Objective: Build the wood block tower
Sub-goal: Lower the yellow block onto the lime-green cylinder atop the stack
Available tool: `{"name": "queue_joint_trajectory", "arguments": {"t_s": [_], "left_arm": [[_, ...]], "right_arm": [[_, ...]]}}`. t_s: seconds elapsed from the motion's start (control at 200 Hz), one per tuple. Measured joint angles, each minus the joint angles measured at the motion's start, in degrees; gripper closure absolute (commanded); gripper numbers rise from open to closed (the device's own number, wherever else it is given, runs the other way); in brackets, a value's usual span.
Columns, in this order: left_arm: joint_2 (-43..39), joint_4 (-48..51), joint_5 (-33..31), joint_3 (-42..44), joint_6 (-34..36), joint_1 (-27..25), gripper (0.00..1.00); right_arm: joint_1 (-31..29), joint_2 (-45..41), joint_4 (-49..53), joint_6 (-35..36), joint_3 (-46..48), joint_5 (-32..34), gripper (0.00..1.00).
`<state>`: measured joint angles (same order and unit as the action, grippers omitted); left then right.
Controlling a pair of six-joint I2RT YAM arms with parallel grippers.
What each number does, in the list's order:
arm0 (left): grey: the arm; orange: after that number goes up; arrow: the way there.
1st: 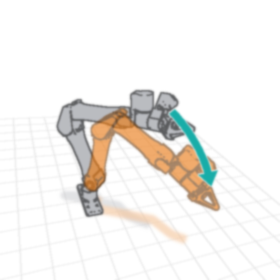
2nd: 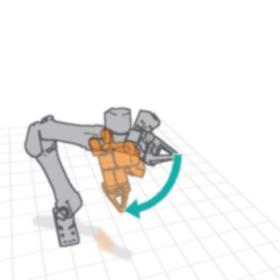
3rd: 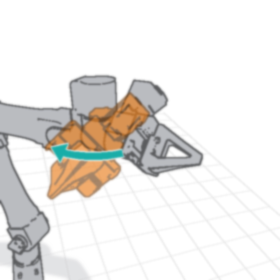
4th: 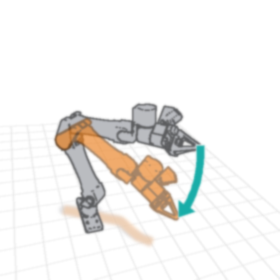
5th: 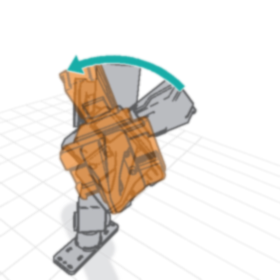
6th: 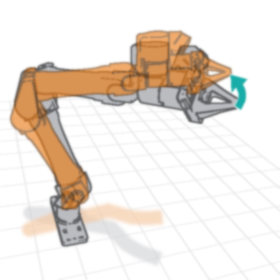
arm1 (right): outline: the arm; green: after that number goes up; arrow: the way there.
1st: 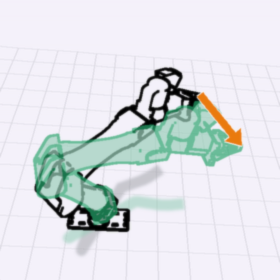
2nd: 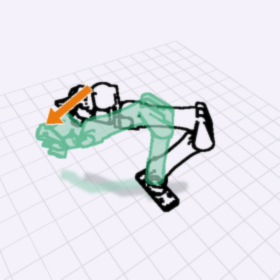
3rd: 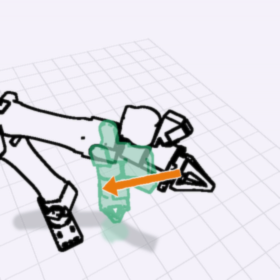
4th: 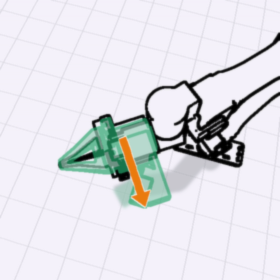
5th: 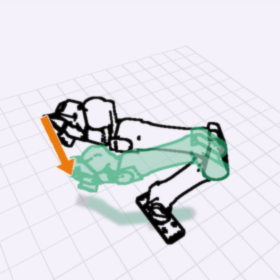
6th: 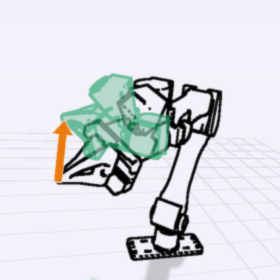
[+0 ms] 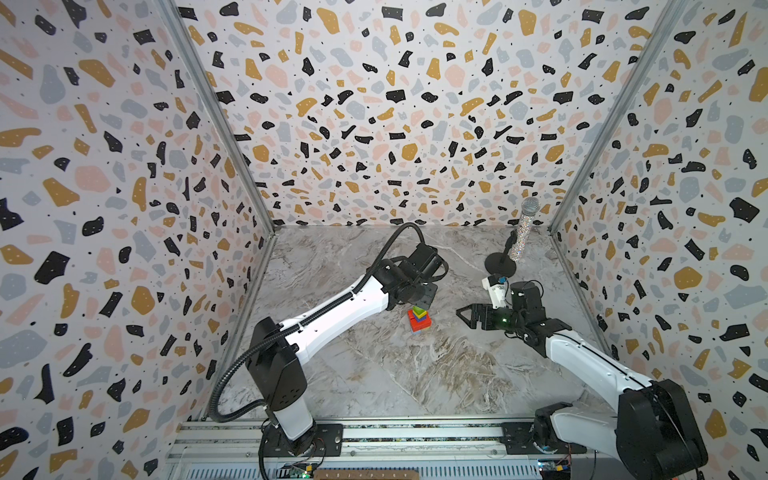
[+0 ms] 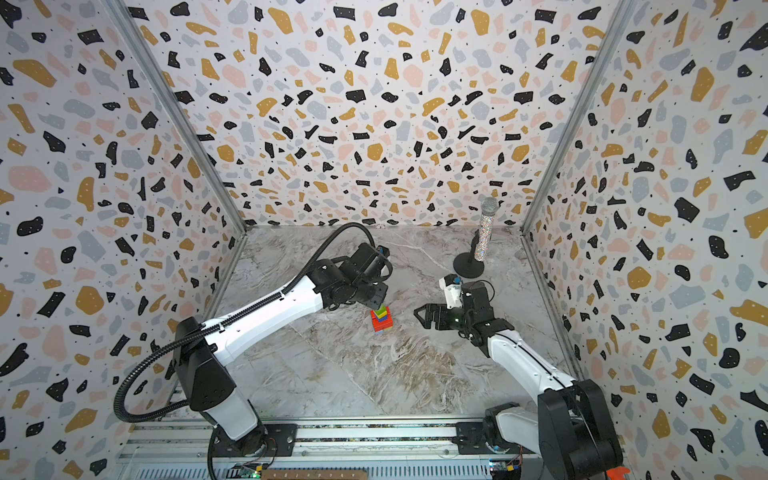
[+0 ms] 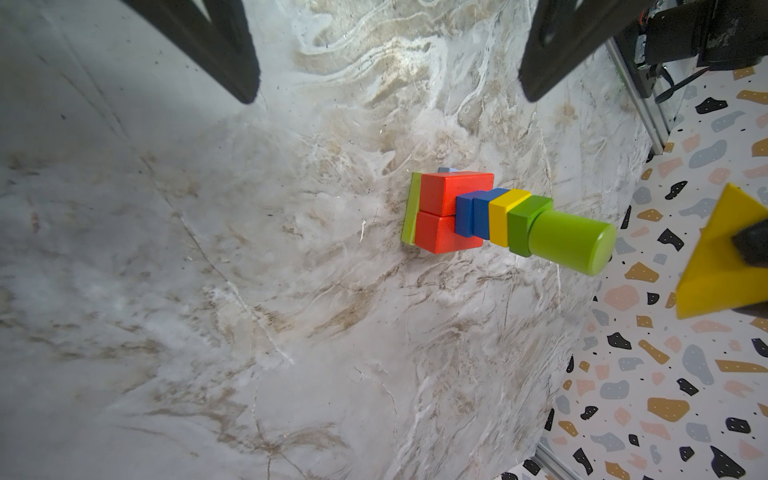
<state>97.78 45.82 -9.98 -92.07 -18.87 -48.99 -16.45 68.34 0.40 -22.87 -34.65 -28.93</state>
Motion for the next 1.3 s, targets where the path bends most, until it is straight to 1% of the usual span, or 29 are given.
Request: {"name": "queue_joint_trajectory", "arguments": {"t_s": [0.425,0.726,1.302], "left_arm": [[2.3,-1.0,-0.1,-0.1,0.0,0.0,0.87],[2.4,-1.1,-1.6,-0.7,0.2,0.0,0.88],[2.7,-2.1,-0.8,-0.7,0.3,0.5,0.89]], "right_arm": [[0.0,0.0,0.0,0.0,0.0,-0.4,0.01],[0.0,0.0,0.0,0.0,0.0,-0.5,0.01],[0.0,0.3,0.0,0.0,0.0,-1.3,0.01]]}}
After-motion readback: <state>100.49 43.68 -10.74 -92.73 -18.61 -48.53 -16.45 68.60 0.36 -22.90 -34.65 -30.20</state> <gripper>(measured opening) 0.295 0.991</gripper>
